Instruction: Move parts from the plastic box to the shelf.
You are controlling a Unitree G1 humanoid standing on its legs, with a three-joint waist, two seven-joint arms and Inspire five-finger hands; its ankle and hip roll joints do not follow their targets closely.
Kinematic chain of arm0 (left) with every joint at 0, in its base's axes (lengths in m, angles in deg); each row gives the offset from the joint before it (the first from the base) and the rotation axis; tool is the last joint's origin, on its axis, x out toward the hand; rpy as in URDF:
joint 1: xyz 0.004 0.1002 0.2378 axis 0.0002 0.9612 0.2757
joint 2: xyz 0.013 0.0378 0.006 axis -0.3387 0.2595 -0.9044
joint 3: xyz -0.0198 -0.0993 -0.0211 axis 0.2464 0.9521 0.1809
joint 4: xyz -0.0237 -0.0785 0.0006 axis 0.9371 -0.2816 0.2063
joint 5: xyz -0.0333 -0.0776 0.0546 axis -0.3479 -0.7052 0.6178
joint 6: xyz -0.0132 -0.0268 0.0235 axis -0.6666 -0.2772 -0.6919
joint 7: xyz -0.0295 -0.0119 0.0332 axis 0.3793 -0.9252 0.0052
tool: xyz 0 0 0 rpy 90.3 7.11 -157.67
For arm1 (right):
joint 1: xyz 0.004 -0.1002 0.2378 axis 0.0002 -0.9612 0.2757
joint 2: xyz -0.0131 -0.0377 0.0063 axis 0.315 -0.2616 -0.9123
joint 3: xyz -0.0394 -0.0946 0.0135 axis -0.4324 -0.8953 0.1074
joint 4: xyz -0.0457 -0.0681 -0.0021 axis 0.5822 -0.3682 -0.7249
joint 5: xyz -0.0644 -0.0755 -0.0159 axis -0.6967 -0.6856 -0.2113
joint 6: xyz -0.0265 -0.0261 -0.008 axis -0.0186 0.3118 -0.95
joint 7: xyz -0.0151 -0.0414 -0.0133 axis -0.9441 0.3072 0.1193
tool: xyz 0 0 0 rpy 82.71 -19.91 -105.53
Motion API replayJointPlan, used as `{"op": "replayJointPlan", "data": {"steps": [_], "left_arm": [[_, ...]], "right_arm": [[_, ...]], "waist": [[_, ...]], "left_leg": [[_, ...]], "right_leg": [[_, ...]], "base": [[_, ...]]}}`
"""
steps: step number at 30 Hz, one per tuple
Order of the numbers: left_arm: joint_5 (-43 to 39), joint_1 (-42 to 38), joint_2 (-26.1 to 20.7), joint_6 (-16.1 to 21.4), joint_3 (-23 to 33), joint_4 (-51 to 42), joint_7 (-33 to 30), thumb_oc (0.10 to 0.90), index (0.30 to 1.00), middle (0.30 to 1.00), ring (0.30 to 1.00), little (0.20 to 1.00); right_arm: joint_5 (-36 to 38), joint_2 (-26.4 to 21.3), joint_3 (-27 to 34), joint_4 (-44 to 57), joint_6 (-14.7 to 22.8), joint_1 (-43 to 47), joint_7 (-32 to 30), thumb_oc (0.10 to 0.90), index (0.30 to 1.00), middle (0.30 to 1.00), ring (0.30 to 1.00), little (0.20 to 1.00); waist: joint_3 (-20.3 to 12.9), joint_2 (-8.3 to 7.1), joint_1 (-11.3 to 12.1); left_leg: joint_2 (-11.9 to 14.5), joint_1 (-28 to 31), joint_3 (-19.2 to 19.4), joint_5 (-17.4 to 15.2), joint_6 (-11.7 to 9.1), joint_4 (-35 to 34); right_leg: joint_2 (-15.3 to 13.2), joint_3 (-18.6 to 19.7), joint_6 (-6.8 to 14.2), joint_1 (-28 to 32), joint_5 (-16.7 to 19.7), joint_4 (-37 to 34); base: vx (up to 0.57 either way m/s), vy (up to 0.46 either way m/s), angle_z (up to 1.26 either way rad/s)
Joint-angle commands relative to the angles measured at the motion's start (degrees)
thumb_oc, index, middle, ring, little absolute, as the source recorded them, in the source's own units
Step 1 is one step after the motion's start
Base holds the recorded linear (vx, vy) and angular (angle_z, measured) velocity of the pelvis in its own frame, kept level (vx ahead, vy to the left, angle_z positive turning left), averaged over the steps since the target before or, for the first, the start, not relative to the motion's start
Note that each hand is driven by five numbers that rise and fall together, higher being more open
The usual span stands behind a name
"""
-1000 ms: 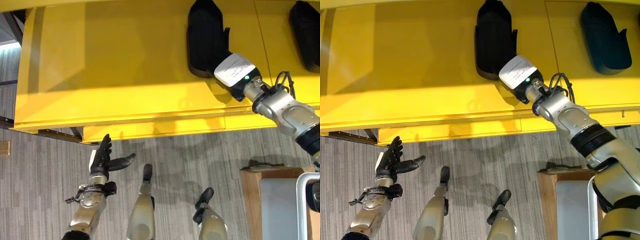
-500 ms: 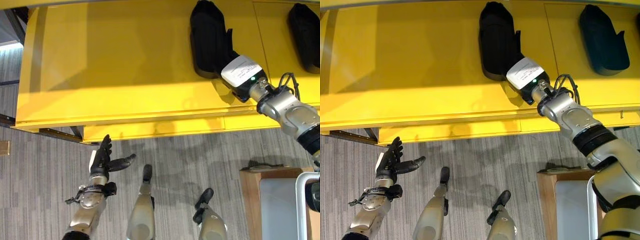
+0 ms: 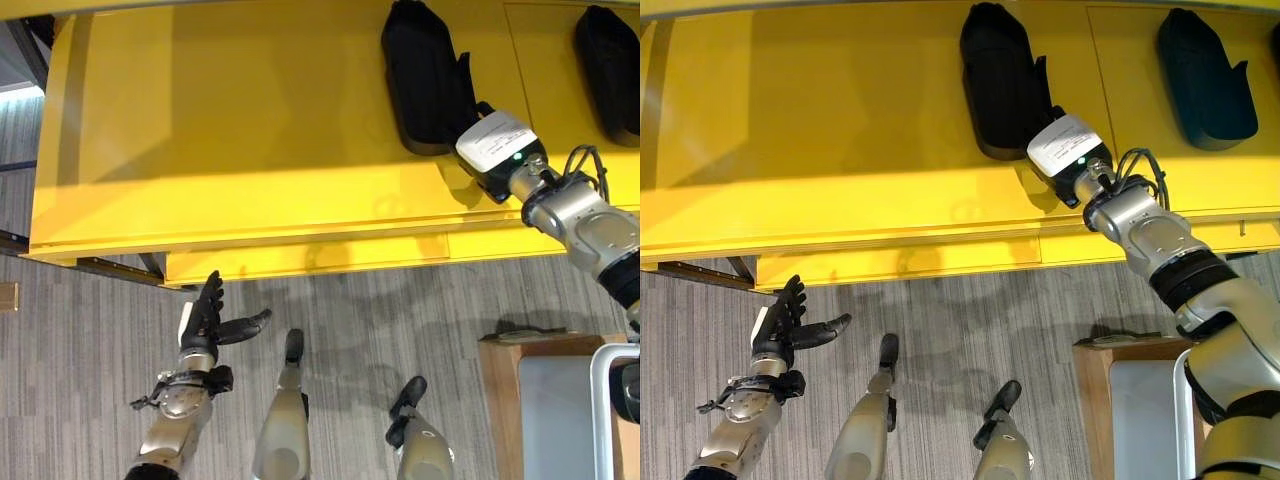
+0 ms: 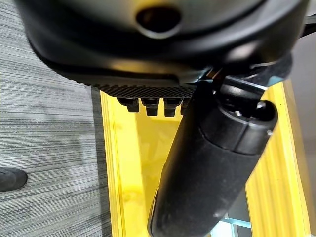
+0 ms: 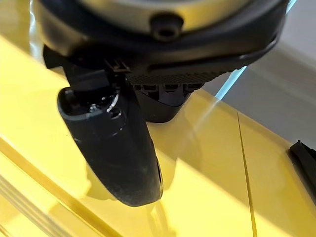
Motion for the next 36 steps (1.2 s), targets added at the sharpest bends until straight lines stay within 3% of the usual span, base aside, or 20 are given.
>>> {"op": "replayJointPlan", "data": {"steps": [1,5,8,9,17,22,27,29,30,32,36], "left_arm": [[1.49,-0.22,-1.58,3.86,3.71,-4.0,-1.48,0.9,1.0,1.0,1.0,1.0],[1.66,0.37,-1.29,3.33,4.86,-4.32,-2.01,0.9,1.0,1.0,1.0,1.0],[2.25,1.54,0.16,2.84,6.47,-5.59,-2.38,0.9,1.0,1.0,1.0,1.0],[2.27,1.57,-0.05,2.81,6.37,-5.66,-2.38,0.9,1.0,1.0,1.0,1.0],[4.15,2.96,1.59,1.71,7.52,-7.52,-2.75,0.9,1.0,1.0,1.0,1.0],[4.6,3.43,1.74,1.43,7.48,-7.7,-2.72,0.9,1.0,1.0,1.0,1.0],[5.41,3.79,2.51,1.24,8.15,-7.01,-2.52,0.9,1.0,1.0,1.0,1.0],[5.18,4.02,2.53,1.39,7.88,-6.81,-2.33,0.9,1.0,1.0,1.0,1.0],[5.15,3.86,2.71,1.48,7.46,-6.76,-2.23,0.9,1.0,1.0,1.0,1.0],[5.1,4.19,2.78,1.46,7.37,-6.56,-1.54,0.9,1.0,1.0,1.0,1.0],[4.75,5.42,3.3,2.34,6.64,-5.8,-0.17,0.9,1.0,1.0,1.0,1.0]], "right_arm": [[1.03,-5.31,-0.48,5.69,-1.59,7.22,-1.48,0.9,1.0,1.0,1.0,1.0],[1.23,-9.06,4.57,15.87,-1.26,5.35,-2.65,0.9,1.0,1.0,1.0,1.0],[1.85,-12.59,15.39,29.02,0.06,-2.55,-4.5,0.9,1.0,1.0,1.0,1.0],[1.76,-12.73,16.3,29.49,0.03,-3.46,-4.31,0.9,1.0,1.0,1.0,1.0],[4.46,-8.7,38.01,39.46,0.67,-27.86,-6.29,0.9,1.0,1.0,1.0,1.0],[4.06,-6.49,43.19,40.71,0.4,-34.94,-6.72,0.9,1.0,1.0,1.0,1.0],[12.38,5.25,50.27,42.88,2.47,-48.38,-8.76,0.9,1.0,1.0,1.0,1.0],[13.77,6.43,50.96,43.17,2.9,-50.18,-8.74,0.9,1.0,1.0,1.0,1.0],[18.26,9.93,50.75,42.87,4.25,-51.71,-10.14,0.9,1.0,1.0,1.0,1.0],[21.71,12.29,51.16,44.23,5.88,-54.49,-9.69,0.9,1.0,1.0,1.0,1.0],[31.33,18.53,49.73,43.23,9.11,-60.45,-8.98,0.9,1.0,1.0,1.0,1.0]], "waist": [[-0.05,-1.42,0.3],[-0.07,-1.48,-0.2],[-0.13,-1.0,-1.23],[-0.17,-1.14,-1.05],[-0.65,-0.76,-2.28],[-1.17,-0.68,-2.7],[-2.63,-0.33,-4.3],[-2.95,-0.32,-4.29],[-3.46,-0.16,-4.87],[-4.43,-0.09,-5.27],[-7.49,0.93,-6.87]], "left_leg": [[1.64,5.92,1.99,-4.94,0.43,-2.11],[1.65,6.07,2.16,-5.1,0.48,-2.1],[1.54,6.13,2.36,-5.27,0.64,-1.95],[1.53,6.12,2.34,-5.27,0.65,-1.94],[1.63,6.57,2.75,-5.7,0.82,-1.19],[1.92,6.96,3.03,-5.72,0.61,-1.1],[3.12,8.21,3.86,-5.34,-0.02,-1.01],[3.39,8.59,4.11,-5.26,-0.11,-1.11],[3.8,9.13,4.45,-5.02,-0.3,-1.33],[4.5,9.98,5.08,-4.42,-0.51,-1.96],[8.37,12.44,7.51,-2.99,-2.04,-2.51]], "right_leg": [[0.47,1.22,-1.59,-2.38,-3.42,9.19],[0.45,1.5,-1.51,-2.58,-3.49,9.42],[0.34,1.87,-1.46,-2.79,-3.6,9.64],[0.34,1.84,-1.46,-2.77,-3.6,9.64],[0.21,2.62,-1.53,-3.0,-4.07,10.55],[0.47,3.18,-1.55,-2.92,-4.19,10.32],[1.96,4.39,-1.89,-1.85,-4.5,8.88],[2.27,4.61,-1.96,-1.58,-4.5,8.48],[2.8,4.86,-2.07,-1.31,-4.53,8.01],[3.81,5.48,-2.33,-0.74,-4.45,6.84],[7.7,7.33,-3.16,0.71,-5.92,5.19]], "base": [[0.0,0.0,0.0],[0.01,0.0,-0.03],[0.0,0.0,0.0],[0.01,0.007,-0.07],[0.0,0.003,-0.07],[-0.01,-0.013,-0.06],[-0.03,-0.046,-0.13],[-0.01,-0.035,-0.17],[-0.03,-0.036,-0.1],[-0.01,-0.078,-0.19],[-0.04,-0.121,-0.38]]}}
